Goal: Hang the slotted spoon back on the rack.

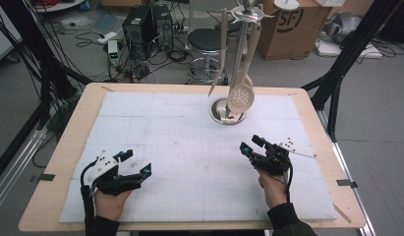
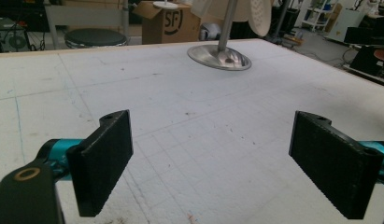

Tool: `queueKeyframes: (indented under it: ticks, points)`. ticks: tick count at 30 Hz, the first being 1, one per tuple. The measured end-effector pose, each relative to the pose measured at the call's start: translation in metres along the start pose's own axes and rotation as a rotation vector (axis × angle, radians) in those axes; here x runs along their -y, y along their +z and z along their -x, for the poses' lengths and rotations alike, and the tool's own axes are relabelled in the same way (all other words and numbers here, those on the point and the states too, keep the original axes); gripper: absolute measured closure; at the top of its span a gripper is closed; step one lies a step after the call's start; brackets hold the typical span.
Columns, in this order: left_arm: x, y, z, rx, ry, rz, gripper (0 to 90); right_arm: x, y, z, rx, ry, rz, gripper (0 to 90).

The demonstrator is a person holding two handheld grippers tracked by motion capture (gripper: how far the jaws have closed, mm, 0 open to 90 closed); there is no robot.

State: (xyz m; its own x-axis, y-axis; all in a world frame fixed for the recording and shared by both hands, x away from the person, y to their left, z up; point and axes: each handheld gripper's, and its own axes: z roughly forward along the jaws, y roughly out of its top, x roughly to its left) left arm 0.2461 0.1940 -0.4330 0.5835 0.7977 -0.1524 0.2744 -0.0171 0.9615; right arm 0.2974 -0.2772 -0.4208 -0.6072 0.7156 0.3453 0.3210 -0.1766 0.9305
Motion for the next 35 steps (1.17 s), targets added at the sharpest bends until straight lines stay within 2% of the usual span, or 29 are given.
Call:
queueKeyframes:
  ticks: [4,9,16,23,29,35]
  points:
    - [0.000,0.001,0.000,0.008,0.000,0.000,14.1,0.005,-0.003,0.000,0.004,-0.005,-0.009,28.6]
    - [0.002,0.006,0.003,0.044,0.000,-0.013,15.7,0.009,-0.006,-0.003,0.010,-0.054,-0.048,27.5]
    - [0.001,0.007,0.006,0.042,0.017,-0.010,15.7,0.013,-0.006,-0.010,0.013,-0.111,-0.094,27.3]
    - [0.001,0.006,0.004,0.037,0.017,-0.005,15.7,0.020,-0.015,-0.006,0.015,-0.088,-0.112,27.2]
    - [0.001,0.008,0.006,0.034,0.027,-0.015,15.7,0.020,-0.015,-0.003,0.005,-0.061,-0.106,26.8]
    - [0.001,0.008,0.007,0.033,0.026,-0.019,15.3,0.021,-0.015,-0.004,0.008,-0.056,-0.116,26.3]
